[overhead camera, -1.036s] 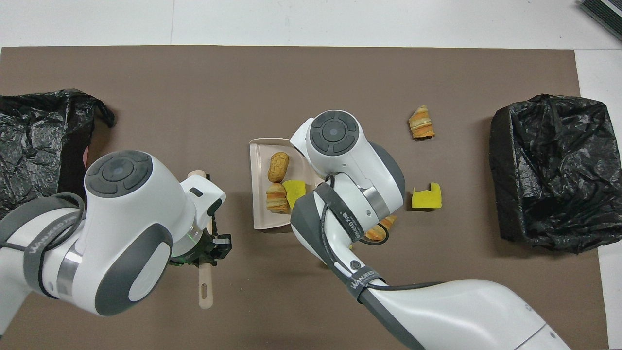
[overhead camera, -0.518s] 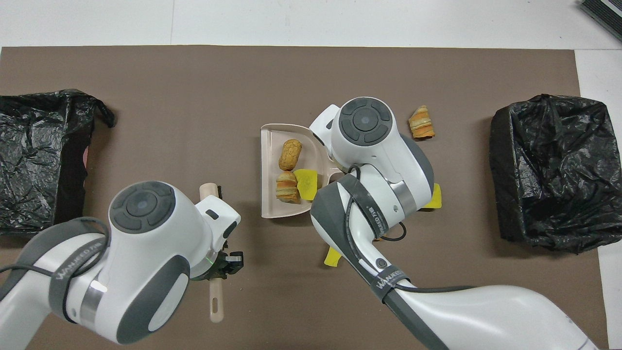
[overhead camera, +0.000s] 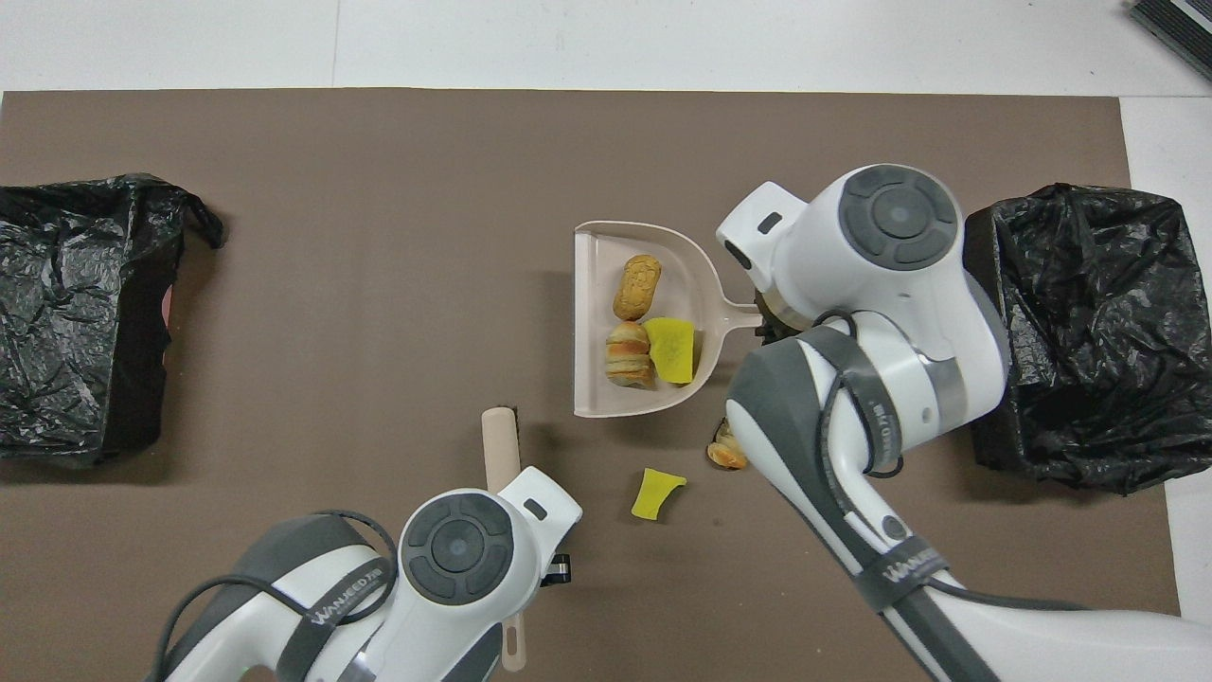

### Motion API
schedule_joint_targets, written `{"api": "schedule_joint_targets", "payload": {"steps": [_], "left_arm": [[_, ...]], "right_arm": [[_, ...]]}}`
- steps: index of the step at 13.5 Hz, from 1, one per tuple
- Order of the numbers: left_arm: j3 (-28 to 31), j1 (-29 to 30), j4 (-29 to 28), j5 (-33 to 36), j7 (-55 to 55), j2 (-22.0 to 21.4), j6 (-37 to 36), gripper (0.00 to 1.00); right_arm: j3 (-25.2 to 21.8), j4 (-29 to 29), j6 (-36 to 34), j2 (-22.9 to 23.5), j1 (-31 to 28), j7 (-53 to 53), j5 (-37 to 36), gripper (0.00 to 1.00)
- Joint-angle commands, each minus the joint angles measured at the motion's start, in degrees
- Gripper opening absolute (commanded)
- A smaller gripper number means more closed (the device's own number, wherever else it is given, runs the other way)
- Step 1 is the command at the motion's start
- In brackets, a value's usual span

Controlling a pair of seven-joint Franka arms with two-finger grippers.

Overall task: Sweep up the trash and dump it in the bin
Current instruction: 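Carry the dustpan to the black bag with the right gripper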

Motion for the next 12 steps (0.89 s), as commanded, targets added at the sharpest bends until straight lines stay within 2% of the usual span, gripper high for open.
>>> {"api": "schedule_joint_targets", "payload": {"steps": [1,5,6,7,8,11,12], "left_arm": [[1.1,-1.4,-2.6,-0.8,-0.3,-0.6,2.1,0.00],[1.1,-1.2,-3.6,-0.8,-0.3,-0.1,3.7,0.00],[1.1,-1.3,-3.6,-0.8,-0.3,-0.1,4.0,0.04],[1.2,-1.3,-3.4,-0.8,-1.2,0.2,4.3,0.69],[1.2,-1.4,-3.0,-0.8,-0.5,0.1,2.9,1.00],[1.6,0.5,-1.8,-0.7,-0.9,0.3,2.4,1.00],[1.6,2.7,-1.0,-0.2,-0.7,0.3,2.3,1.00]], "right_arm": [[0.8,-2.1,0.2,-3.0,-7.2,-7.8,3.4,0.00],[0.3,-1.5,-0.4,-4.6,-19.7,-16.9,7.3,0.00],[0.3,-1.2,-0.4,-4.6,-23.8,-19.9,7.5,0.00],[0.2,-1.1,-0.3,-4.6,-26.6,-22.1,7.5,0.00],[-0.1,-1.0,-0.3,-4.7,-29.1,-23.2,7.5,0.00],[-0.5,-0.7,1.6,-5.1,-34.3,-22.0,6.4,0.00],[-0.7,-0.7,3.2,-5.0,-35.3,-19.9,6.3,0.00]]}}
